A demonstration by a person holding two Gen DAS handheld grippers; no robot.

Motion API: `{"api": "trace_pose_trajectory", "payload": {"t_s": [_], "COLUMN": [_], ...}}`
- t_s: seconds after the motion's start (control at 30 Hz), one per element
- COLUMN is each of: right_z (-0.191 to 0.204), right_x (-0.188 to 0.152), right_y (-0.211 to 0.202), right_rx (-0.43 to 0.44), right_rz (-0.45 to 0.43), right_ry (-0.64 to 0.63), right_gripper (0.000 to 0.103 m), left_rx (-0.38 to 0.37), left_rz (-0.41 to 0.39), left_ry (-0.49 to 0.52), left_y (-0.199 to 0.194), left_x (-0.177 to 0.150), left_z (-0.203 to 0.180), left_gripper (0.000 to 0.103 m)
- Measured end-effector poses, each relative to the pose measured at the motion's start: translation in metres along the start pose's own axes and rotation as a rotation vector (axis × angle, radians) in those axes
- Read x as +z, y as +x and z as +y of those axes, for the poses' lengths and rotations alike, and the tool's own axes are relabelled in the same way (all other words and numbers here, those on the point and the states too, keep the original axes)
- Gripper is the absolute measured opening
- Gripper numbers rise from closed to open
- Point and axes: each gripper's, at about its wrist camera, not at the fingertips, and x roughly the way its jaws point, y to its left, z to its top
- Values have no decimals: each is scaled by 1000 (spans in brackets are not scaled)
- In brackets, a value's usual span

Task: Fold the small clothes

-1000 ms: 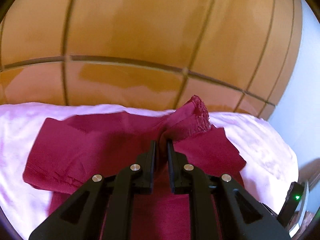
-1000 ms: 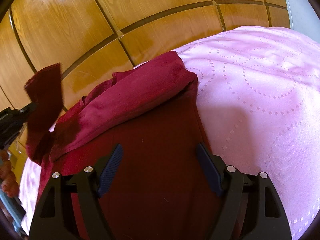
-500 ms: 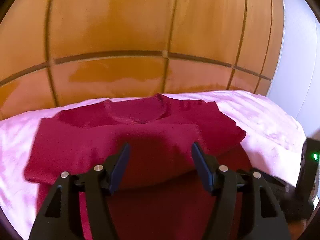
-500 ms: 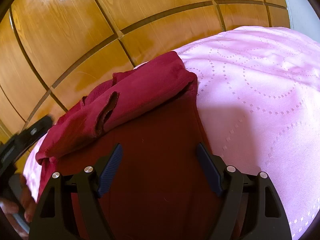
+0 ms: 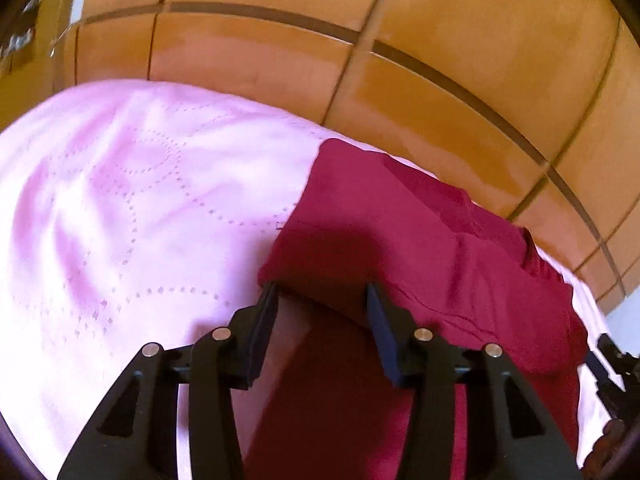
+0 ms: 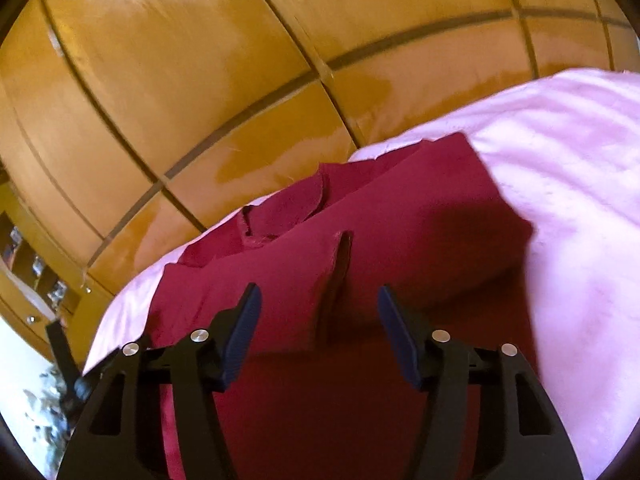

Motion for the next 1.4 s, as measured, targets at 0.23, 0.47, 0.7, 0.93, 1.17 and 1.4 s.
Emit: {"api": "trace_pose_trajectory", "payload": {"t_s": [0.23, 0.47, 0.7, 0.93, 1.17, 1.4], "right_z": [5, 20, -10, -11, 54, 49], "right_x": [-2, 15, -12, -9, -5, -8], "right_y": [48, 11, 31, 16, 13, 68], "right_rx": [-2, -66, -144, -185, -109, -182], "right_rz": [119, -77, 7, -22, -68, 67], "right_ry": [66, -30, 9, 28, -248, -238], "right_gripper": [4, 4, 4, 39, 37, 26], "left_rx": [-72, -102, -87, -133, -116, -47], "left_rz": [6, 16, 68, 36, -65, 75], "left_ry": [2, 20, 20, 67, 191, 415], "left_y": [7, 10, 25, 1, -6, 56], "left_x": [-4, -7, -7, 0, 22, 6], "left_z": [2, -2, -5, -17, -68, -125], "left_gripper": [60, 67, 71, 72, 69, 59]}}
